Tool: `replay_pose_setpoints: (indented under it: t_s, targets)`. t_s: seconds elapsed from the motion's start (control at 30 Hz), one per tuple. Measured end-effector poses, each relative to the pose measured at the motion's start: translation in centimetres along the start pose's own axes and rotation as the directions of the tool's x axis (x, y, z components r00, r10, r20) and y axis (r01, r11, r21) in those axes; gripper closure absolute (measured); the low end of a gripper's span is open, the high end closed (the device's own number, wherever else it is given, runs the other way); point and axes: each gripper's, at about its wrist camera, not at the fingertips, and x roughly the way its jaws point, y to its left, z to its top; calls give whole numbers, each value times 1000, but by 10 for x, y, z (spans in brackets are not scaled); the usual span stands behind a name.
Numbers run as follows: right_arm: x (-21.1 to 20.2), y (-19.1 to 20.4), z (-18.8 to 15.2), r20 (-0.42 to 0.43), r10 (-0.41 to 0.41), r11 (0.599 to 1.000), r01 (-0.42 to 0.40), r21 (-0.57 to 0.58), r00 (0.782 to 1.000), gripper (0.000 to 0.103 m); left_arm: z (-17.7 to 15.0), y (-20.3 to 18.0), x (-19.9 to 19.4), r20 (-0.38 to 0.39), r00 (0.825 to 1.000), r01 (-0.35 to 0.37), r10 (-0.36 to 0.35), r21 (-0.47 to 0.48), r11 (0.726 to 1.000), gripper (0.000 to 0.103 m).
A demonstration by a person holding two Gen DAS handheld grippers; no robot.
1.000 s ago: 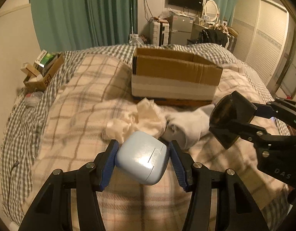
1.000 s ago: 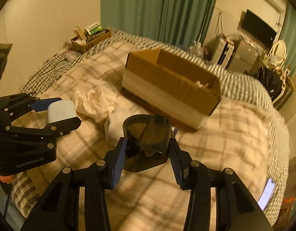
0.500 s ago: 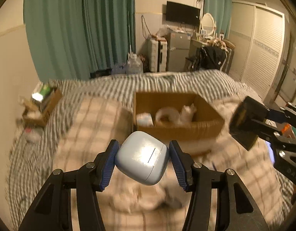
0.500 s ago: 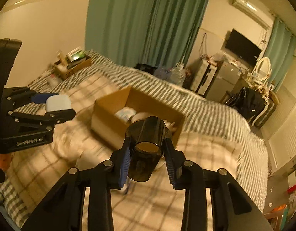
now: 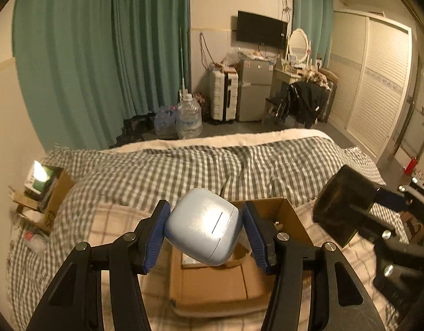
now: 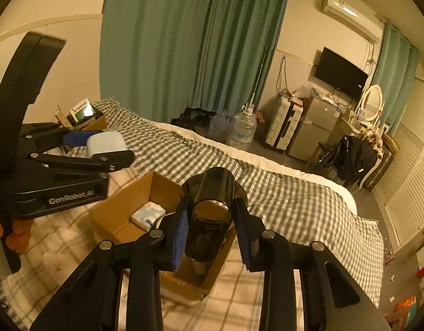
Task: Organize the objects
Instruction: 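Carry the earbud case and black cup over the box and release both, then grasp the white lace cloth with the left tool while the right grasps the white sock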
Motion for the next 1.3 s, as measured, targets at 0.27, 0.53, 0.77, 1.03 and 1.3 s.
replay_pose_setpoints:
  t_s: [0.27,0.53,0.77,1.03,1.3]
  targets:
    - [77,-5,-30,-131,56,998,-52,31,990,72,-25,-6,65,-129,992,4,1,39,999,48]
    - [70,-15,-40,-103,80,994,-72,79,991,72,-28,-6,67,-176,984,36,-31,29,999,44]
    - [2,-24,-14,14,18,997,-19,70,1000,42,-10,7,-2,-29,1000,1,-1,10,1000,6]
    - [-93,-8,-2,119,5,999,-11,50,993,15,-36,29,-76,39,998,-51,48,63,997,0]
    - [-105,29,-52,67,49,998,-51,27,997,11,-120,44,-73,-54,995,-85,87,47,995,0]
